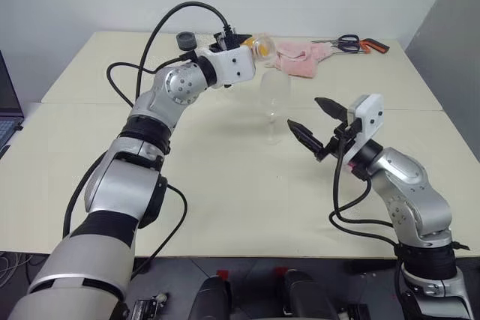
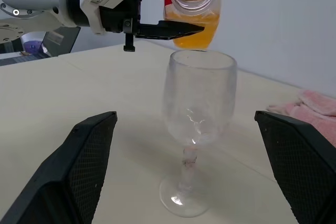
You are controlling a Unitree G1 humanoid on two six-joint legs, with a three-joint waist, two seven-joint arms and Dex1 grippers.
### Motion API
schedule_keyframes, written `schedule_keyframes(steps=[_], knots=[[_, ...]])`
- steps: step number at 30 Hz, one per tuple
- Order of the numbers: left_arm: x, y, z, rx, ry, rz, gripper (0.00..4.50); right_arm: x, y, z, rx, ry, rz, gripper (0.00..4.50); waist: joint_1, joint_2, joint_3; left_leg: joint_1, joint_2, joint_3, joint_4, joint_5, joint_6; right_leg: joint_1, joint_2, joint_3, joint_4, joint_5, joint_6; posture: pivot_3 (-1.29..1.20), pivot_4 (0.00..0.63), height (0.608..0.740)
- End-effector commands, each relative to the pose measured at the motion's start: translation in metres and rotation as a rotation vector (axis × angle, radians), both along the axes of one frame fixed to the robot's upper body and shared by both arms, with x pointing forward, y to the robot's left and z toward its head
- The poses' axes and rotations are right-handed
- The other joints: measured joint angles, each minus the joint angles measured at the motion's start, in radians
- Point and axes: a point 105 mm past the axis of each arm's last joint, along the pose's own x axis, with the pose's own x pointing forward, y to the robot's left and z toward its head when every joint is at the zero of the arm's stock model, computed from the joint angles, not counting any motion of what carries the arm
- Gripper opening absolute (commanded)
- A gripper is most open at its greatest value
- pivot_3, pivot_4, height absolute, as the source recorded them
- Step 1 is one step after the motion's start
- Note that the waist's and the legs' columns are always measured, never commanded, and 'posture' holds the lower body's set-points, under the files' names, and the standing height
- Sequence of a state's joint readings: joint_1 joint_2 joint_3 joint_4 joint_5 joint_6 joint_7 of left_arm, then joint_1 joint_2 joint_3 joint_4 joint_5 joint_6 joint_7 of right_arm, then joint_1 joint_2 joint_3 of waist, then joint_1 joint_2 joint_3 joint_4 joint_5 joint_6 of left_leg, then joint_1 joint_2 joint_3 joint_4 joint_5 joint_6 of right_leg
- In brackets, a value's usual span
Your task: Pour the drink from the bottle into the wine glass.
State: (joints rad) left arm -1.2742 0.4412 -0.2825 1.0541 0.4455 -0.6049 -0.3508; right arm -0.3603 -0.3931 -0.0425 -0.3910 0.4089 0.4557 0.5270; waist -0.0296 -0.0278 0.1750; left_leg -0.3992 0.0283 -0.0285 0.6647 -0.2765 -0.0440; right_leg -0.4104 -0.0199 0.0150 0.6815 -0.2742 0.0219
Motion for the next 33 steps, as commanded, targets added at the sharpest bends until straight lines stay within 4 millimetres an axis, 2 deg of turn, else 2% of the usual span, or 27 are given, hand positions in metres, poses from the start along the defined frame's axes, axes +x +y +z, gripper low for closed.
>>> schedule_keyframes(steps=[1, 33], knots=[[-0.0051, -0.0090, 0.0246, 0.006, -0.099, -0.026, 1.63, -0.0092, -0.0061, 0.0139, 0.002, -0.060, 0.007, 4.50, 0.000, 0.000, 0.000, 0.000, 0.000, 0.000, 0.000, 0.000, 0.000, 0.000, 0.000, 0.000, 0.000, 0.000, 0.000, 0.00, 0.150, 0.740], [-0.0014, -0.0158, 0.0253, 0.147, -0.243, 0.018, 1.63, -0.0153, -0.0114, 0.0044, -0.030, -0.025, -0.020, 4.50, 0.001, 0.000, 0.000, 0.000, 0.000, 0.001, 0.000, 0.000, 0.000, 0.000, 0.000, 0.000, 0.000, 0.000, 0.000, 0.00, 0.150, 0.740]])
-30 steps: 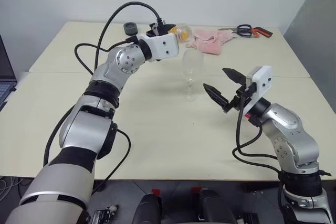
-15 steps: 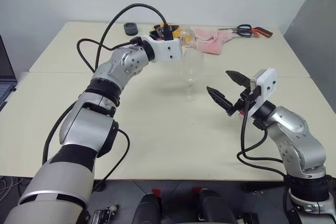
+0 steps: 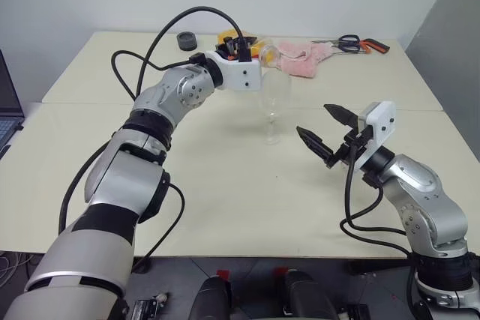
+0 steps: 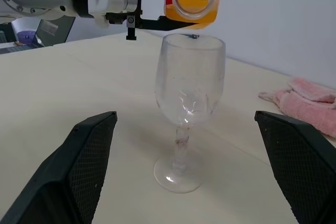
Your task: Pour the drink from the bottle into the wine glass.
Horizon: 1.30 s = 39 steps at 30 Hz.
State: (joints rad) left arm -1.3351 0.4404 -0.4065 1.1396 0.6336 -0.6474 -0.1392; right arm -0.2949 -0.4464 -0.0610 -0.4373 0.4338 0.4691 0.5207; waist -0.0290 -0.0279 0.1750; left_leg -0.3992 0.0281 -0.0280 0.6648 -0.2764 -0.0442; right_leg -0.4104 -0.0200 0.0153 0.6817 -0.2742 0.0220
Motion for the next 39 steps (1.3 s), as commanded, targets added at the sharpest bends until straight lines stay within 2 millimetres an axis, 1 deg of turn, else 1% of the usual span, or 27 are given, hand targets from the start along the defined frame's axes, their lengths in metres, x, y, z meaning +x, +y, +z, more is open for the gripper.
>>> schedule_keyframes(steps=[1, 15, 39], knots=[[-0.0058, -0.0068, 0.0296, -0.004, -0.106, -0.030, 1.63, -0.0072, 0.0005, 0.0124, 0.001, -0.051, 0.006, 4.50, 0.000, 0.000, 0.000, 0.000, 0.000, 0.000, 0.000, 0.000, 0.000, 0.000, 0.000, 0.000, 0.000, 0.000, 0.000, 0.00, 0.150, 0.740], [-0.0044, -0.0067, 0.0304, 0.012, -0.129, -0.017, 1.63, -0.0098, 0.0037, 0.0109, -0.003, -0.043, 0.014, 4.50, 0.000, 0.000, 0.000, 0.000, 0.000, 0.000, 0.000, 0.000, 0.000, 0.000, 0.000, 0.000, 0.000, 0.000, 0.000, 0.00, 0.150, 0.740], [-0.0058, -0.0064, 0.0379, 0.056, -0.178, -0.015, 1.63, -0.0118, 0.0067, 0.0048, -0.006, -0.033, 0.023, 4.50, 0.000, 0.000, 0.000, 0.000, 0.000, 0.000, 0.000, 0.000, 0.000, 0.000, 0.000, 0.000, 0.000, 0.000, 0.000, 0.00, 0.150, 0.740]])
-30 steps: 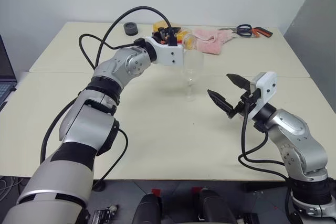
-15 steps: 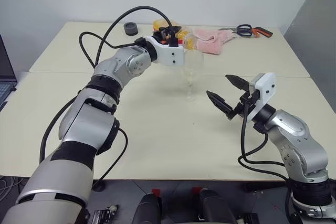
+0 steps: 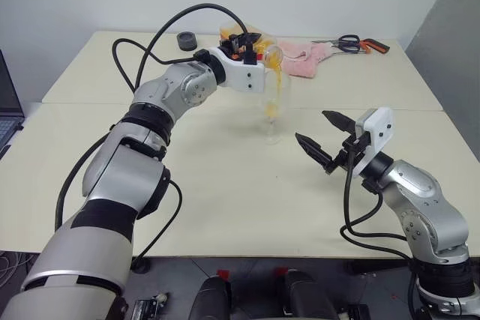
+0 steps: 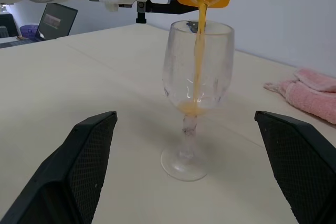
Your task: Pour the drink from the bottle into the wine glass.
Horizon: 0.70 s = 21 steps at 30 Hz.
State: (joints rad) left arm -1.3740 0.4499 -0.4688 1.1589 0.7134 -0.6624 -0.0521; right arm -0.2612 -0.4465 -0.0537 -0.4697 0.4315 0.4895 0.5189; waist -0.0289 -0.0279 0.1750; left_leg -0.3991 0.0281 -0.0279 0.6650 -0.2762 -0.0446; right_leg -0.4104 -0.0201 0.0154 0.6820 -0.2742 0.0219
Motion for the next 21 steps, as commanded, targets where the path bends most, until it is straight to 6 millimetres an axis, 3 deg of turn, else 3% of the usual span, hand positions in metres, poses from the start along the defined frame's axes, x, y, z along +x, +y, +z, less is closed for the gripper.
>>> schedule_keyframes(steps=[1, 21], knots=[[-0.0054, -0.0019, 0.0321, -0.026, -0.093, -0.020, 1.63, -0.0062, 0.0048, 0.0117, 0.005, -0.058, 0.019, 4.50, 0.000, 0.000, 0.000, 0.000, 0.000, 0.000, 0.000, 0.000, 0.000, 0.000, 0.000, 0.000, 0.000, 0.000, 0.000, 0.00, 0.150, 0.740], [-0.0052, -0.0001, 0.0349, -0.018, -0.103, -0.015, 1.63, -0.0106, 0.0017, 0.0186, 0.043, -0.131, 0.025, 4.50, 0.000, 0.000, 0.000, 0.000, 0.000, 0.000, 0.000, 0.000, 0.000, 0.000, 0.000, 0.000, 0.000, 0.000, 0.000, 0.00, 0.150, 0.740]])
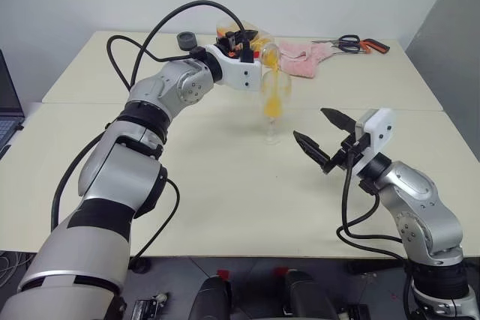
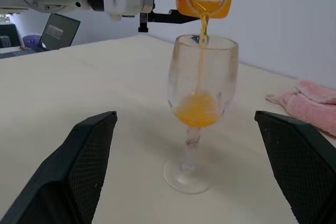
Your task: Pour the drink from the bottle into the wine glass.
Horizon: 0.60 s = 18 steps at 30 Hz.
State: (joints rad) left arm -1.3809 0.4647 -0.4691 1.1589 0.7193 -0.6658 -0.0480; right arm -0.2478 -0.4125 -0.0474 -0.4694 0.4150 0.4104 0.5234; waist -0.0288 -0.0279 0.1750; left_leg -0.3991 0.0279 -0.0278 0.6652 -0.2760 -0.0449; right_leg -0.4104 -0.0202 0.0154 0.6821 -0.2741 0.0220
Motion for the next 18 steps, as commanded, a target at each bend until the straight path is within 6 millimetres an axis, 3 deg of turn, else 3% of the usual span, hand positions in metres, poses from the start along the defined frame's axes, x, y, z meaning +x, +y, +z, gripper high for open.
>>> schedule_keyframes(steps=[1, 18], knots=[[-0.0054, -0.0048, 0.0306, -0.024, -0.089, -0.024, 1.63, -0.0078, -0.0032, 0.0136, 0.006, -0.069, 0.018, 4.50, 0.000, 0.000, 0.000, 0.000, 0.000, 0.000, 0.000, 0.000, 0.000, 0.000, 0.000, 0.000, 0.000, 0.000, 0.000, 0.00, 0.150, 0.740], [-0.0051, -0.0040, 0.0308, -0.019, -0.097, -0.021, 1.63, -0.0103, -0.0091, 0.0175, -0.004, -0.062, 0.036, 4.50, 0.000, 0.000, 0.000, 0.000, 0.000, 0.000, 0.000, 0.000, 0.000, 0.000, 0.000, 0.000, 0.000, 0.000, 0.000, 0.00, 0.150, 0.740]])
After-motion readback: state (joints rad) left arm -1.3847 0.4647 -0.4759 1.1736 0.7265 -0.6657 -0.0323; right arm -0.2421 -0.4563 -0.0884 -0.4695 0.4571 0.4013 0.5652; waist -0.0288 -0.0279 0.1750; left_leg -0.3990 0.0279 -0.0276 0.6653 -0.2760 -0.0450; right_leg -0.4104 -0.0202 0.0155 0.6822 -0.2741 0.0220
